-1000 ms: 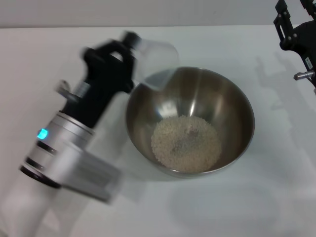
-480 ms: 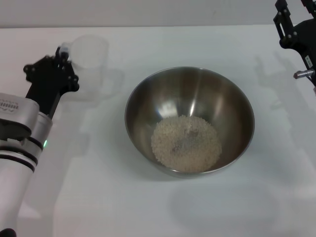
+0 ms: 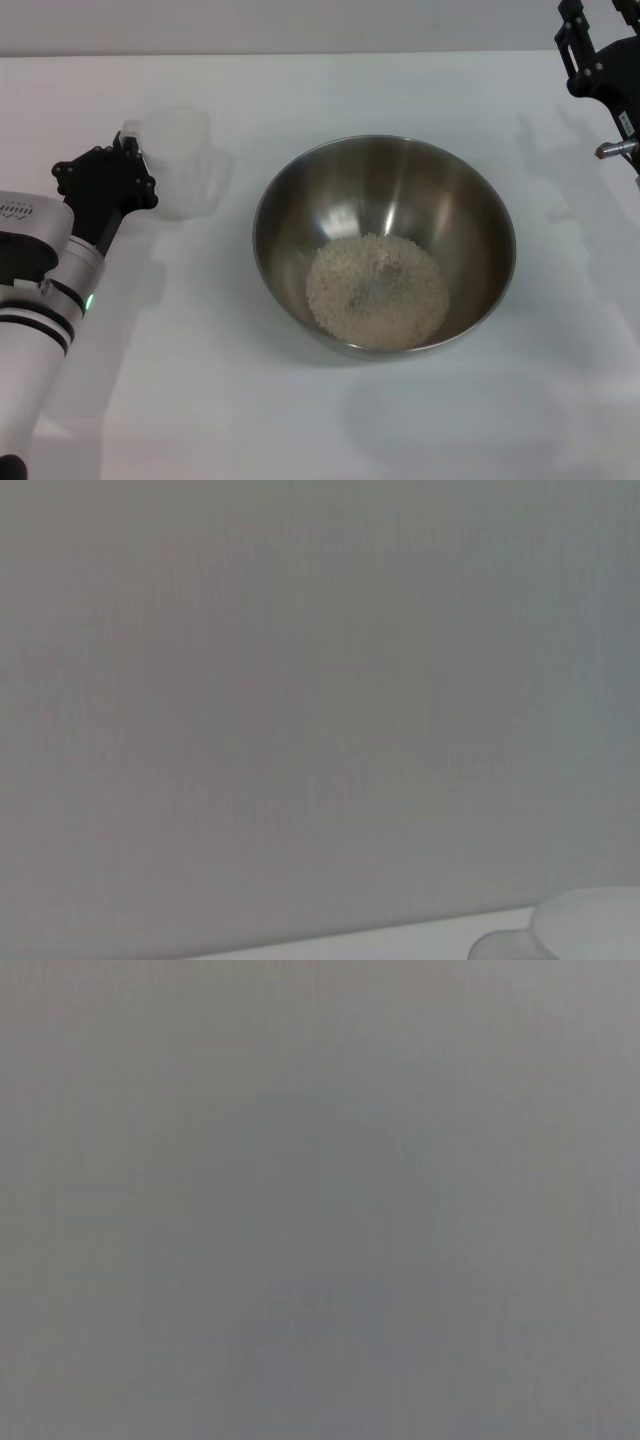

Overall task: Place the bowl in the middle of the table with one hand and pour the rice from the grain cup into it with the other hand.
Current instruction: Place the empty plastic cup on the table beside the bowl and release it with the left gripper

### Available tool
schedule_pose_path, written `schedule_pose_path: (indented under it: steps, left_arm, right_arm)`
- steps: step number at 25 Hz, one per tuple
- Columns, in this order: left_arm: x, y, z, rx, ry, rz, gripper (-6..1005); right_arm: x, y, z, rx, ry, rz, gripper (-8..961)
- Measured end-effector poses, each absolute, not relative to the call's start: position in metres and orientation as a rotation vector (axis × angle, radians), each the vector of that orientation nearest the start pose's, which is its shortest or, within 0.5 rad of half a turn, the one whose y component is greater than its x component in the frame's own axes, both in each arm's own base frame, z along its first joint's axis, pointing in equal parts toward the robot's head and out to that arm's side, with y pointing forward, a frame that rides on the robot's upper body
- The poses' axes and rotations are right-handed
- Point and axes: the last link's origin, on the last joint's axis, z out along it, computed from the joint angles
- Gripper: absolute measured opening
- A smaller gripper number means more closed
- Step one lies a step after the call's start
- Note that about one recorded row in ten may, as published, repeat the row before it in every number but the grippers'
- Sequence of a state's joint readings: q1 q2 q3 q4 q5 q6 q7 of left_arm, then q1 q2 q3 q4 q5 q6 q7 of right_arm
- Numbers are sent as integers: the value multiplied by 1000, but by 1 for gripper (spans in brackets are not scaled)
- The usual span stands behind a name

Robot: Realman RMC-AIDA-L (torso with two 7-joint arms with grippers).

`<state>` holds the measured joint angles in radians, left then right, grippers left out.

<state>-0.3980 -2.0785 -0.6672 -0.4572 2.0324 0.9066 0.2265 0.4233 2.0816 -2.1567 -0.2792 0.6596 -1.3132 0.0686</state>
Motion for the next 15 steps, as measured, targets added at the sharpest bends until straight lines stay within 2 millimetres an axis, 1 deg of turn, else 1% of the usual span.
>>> schedule_pose_path:
  steps: [10, 15]
  left_arm:
    - [-299, 330, -75, -1750, -599, -494, 24]
    - [-301, 329, -76, -1747, -636, -513, 26]
  right_arm:
    - [279, 335, -8, -1584, 307, 878, 508]
    - [280, 335, -8, -1585, 308, 875, 508]
